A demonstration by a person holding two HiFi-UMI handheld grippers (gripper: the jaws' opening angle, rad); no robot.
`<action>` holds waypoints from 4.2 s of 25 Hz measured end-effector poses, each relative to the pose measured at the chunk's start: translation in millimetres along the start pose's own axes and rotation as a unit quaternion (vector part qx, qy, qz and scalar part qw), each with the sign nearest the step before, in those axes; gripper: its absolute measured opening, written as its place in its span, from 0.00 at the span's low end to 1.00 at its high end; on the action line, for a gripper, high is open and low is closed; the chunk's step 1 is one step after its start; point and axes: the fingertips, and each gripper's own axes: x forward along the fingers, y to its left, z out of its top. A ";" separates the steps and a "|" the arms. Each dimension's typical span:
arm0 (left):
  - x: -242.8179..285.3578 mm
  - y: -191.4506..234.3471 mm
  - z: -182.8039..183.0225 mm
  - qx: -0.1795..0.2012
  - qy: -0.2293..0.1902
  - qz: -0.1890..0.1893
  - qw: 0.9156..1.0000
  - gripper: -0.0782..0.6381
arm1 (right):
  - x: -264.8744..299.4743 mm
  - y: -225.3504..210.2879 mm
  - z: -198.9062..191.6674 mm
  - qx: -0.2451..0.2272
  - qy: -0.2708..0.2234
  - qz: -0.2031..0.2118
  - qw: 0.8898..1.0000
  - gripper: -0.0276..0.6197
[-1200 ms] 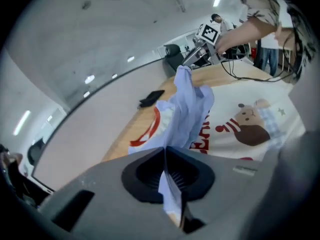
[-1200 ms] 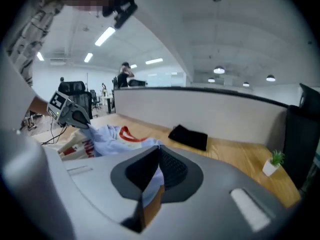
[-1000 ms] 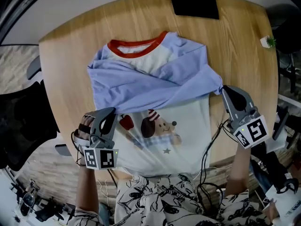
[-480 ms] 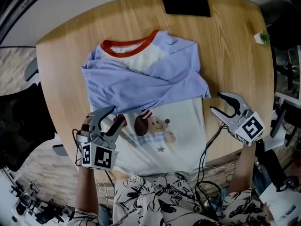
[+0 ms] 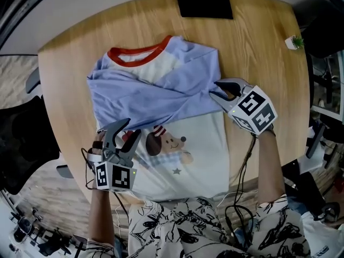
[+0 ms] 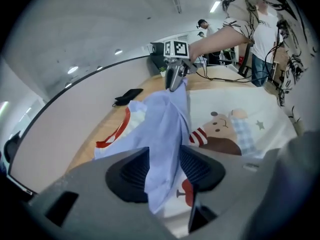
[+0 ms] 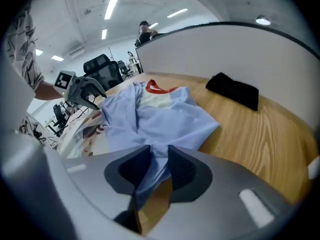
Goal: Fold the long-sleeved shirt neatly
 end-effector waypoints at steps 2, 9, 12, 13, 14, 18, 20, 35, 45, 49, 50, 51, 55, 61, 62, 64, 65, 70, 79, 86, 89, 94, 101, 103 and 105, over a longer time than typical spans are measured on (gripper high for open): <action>-4.8 1.3 -3.4 -0.004 0.004 0.008 1.000 0.39 | -4.0 2.6 -1.7 0.008 -0.003 0.002 1.000 0.15; -45.2 -9.0 -30.7 -0.026 0.023 0.032 0.999 0.39 | -83.4 83.9 -2.6 -0.174 -0.165 -0.018 0.971 0.16; -69.0 -21.4 -48.3 -0.033 0.032 0.030 0.999 0.39 | -72.4 114.7 -63.2 -0.149 -0.097 0.015 0.984 0.30; -77.7 -27.2 -53.9 -0.037 0.033 0.028 0.998 0.39 | -72.1 123.2 -77.4 -0.131 -0.086 0.019 0.987 0.35; -87.6 -33.8 -59.8 -0.044 0.034 0.025 0.998 0.39 | -73.9 131.2 -89.2 -0.111 -0.078 0.017 0.991 0.39; -135.5 -63.8 -88.2 -0.114 0.018 0.025 0.993 0.40 | -86.1 164.5 -122.2 -0.036 -0.080 -0.033 0.996 0.45; -159.1 -83.6 -105.5 -0.164 0.012 0.024 0.986 0.43 | -91.9 186.6 -137.1 0.005 -0.094 -0.062 0.994 0.46; -160.3 -212.0 -184.7 -0.177 0.033 -0.015 0.984 0.42 | -99.2 290.8 -273.9 0.188 -0.120 -0.194 0.955 0.56; -202.6 -233.9 -188.1 -0.159 -0.011 0.040 0.986 0.15 | -108.3 286.3 -306.0 0.255 -0.121 -0.228 0.932 0.21; -224.8 -244.8 -192.2 -0.164 -0.041 0.065 0.984 0.15 | -108.0 290.6 -305.6 0.259 -0.116 -0.212 0.935 0.09; -229.4 -250.2 -192.3 -0.159 -0.048 0.067 0.984 0.15 | -110.4 291.9 -305.9 0.256 -0.115 -0.213 0.936 0.09; -233.1 -255.8 -192.4 -0.154 -0.053 0.067 0.984 0.15 | -113.1 292.9 -305.7 0.253 -0.115 -0.214 0.936 0.09; -239.4 -266.8 -189.8 -0.156 -0.063 0.062 0.984 0.14 | -123.9 294.0 -304.1 0.242 -0.112 -0.218 0.939 0.09; -258.2 -289.2 -182.4 -0.151 -0.074 0.060 0.984 0.14 | -147.2 306.8 -311.0 0.241 -0.101 -0.217 0.941 0.09; -261.9 -290.5 -180.6 -0.152 -0.076 0.062 0.983 0.14 | -149.6 307.8 -311.0 0.243 -0.103 -0.215 0.940 0.09; -269.3 -284.8 -171.1 -0.149 -0.082 0.069 0.983 0.14 | -154.8 307.0 -306.6 0.250 -0.108 -0.209 0.939 0.09; -273.5 -278.4 -163.8 -0.145 -0.086 0.074 0.983 0.14 | -158.9 306.3 -301.5 0.254 -0.109 -0.206 0.939 0.09; -306.2 -227.9 -114.9 -0.138 -0.122 0.115 0.976 0.14 | -198.1 296.9 -245.4 0.257 -0.141 -0.184 0.938 0.09; -341.9 -91.6 -38.5 -0.196 -0.165 0.184 0.949 0.14 | -262.1 226.6 -109.9 0.207 -0.237 -0.170 0.934 0.09; -324.8 3.7 -1.8 -0.164 -0.165 0.227 0.946 0.14 | -269.7 150.6 -28.2 0.180 -0.259 -0.161 0.935 0.09; -307.3 47.4 9.5 -0.166 -0.163 0.246 0.941 0.14 | -262.7 113.1 8.1 0.170 -0.257 -0.156 0.939 0.09; -271.7 106.9 5.7 -0.174 -0.146 0.278 0.934 0.14 | -240.1 56.3 50.5 0.162 -0.250 -0.135 0.945 0.09; -224.7 177.2 1.2 -0.164 -0.115 0.305 0.931 0.14 | -197.7 -13.4 96.9 0.153 -0.235 -0.106 0.954 0.09; -206.4 194.9 -3.5 -0.161 -0.104 0.306 0.933 0.14 | -180.7 -32.2 106.7 0.153 -0.225 -0.103 0.957 0.09; -186.3 206.3 -12.2 -0.159 -0.091 0.300 0.936 0.14 | -161.4 -47.8 110.3 0.156 -0.210 -0.104 0.960 0.09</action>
